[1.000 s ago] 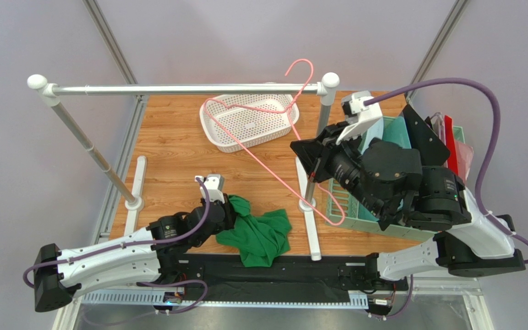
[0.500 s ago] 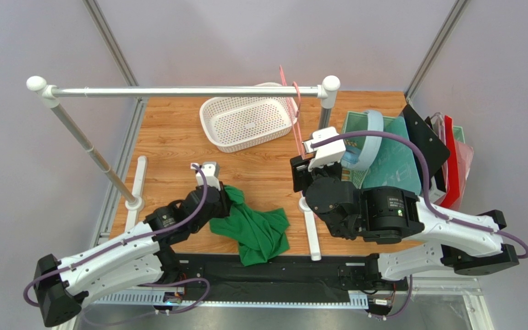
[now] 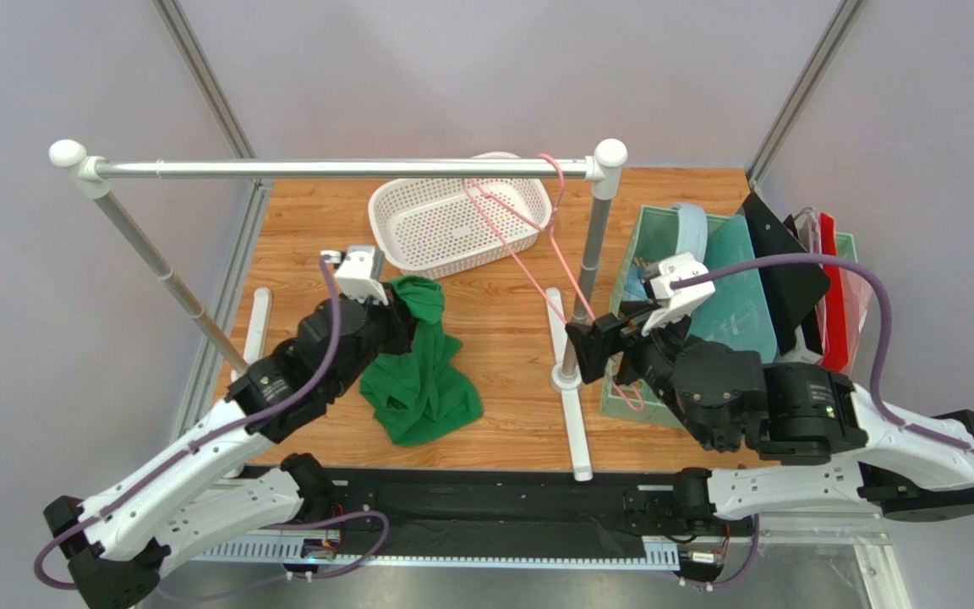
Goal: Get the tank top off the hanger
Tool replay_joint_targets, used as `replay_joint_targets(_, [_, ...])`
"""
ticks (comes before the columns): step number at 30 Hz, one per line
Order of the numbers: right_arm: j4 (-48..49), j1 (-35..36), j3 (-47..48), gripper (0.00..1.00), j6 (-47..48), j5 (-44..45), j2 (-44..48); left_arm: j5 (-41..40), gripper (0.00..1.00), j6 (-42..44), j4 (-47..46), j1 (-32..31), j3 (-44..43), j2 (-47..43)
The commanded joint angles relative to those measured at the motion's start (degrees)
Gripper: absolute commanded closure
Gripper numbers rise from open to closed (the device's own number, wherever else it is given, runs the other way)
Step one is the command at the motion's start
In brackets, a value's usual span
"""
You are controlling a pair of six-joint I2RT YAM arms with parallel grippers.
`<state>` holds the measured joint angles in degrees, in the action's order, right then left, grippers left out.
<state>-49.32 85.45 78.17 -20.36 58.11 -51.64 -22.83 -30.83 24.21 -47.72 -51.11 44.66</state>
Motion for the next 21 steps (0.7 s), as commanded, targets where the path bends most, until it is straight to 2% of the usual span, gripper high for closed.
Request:
replay_joint_targets(1, [5.54, 1.12, -4.86, 0.20, -0.12, -14.14, 5.65, 6.21, 1.00, -3.08, -6.44, 0.26, 9.35, 3.23])
replay_joint_targets(4, [7.92, 1.30, -8.55, 0.15, 0.85, -18.90, 9.69, 9.11, 1.00, -5.28, -13.29, 1.66, 14.36, 7.09])
replay_joint_targets(9, [9.94, 1.39, -13.04, 0.12, 1.99, -20.31, 16.47, 26.05, 0.99, -8.10, -19.55, 13.87, 15.87, 18.87])
replay_joint_targets(10, [9.95, 1.30, -14.09, 0.12, 1.99, -20.40, 17.52, 28.17, 0.94, -8.45, -19.72, 16.32, 15.61, 20.01])
replay_joint_targets(11, [9.95, 1.30, -14.53, 0.12, 1.90, -20.40, 19.71, 29.23, 0.72, -8.37, -19.20, 16.61, 15.26, 21.33])
replay_joint_targets(12, [9.68, 1.30, -14.80, 0.12, 1.82, -20.23, 20.52, 29.25, 0.56, -8.02, -18.41, 16.44, 14.30, 21.69])
replay_joint_targets(14, [8.98, 1.39, -15.50, 0.12, 1.38, -20.05, 22.80, 28.72, 0.01, -7.76, -17.27, 16.44, 14.55, 20.65])
replay_joint_targets(18, [7.31, 1.39, -16.03, 0.12, 0.23, -20.31, 24.74, 23.20, 0.01, -6.61, -11.21, 16.35, 15.43, 16.87])
replay_joint_targets(21, [7.31, 1.30, -16.65, 0.12, -0.29, -22.68, 25.01, 18.27, 0.01, -9.41, -4.27, 16.35, 15.96, 13.88])
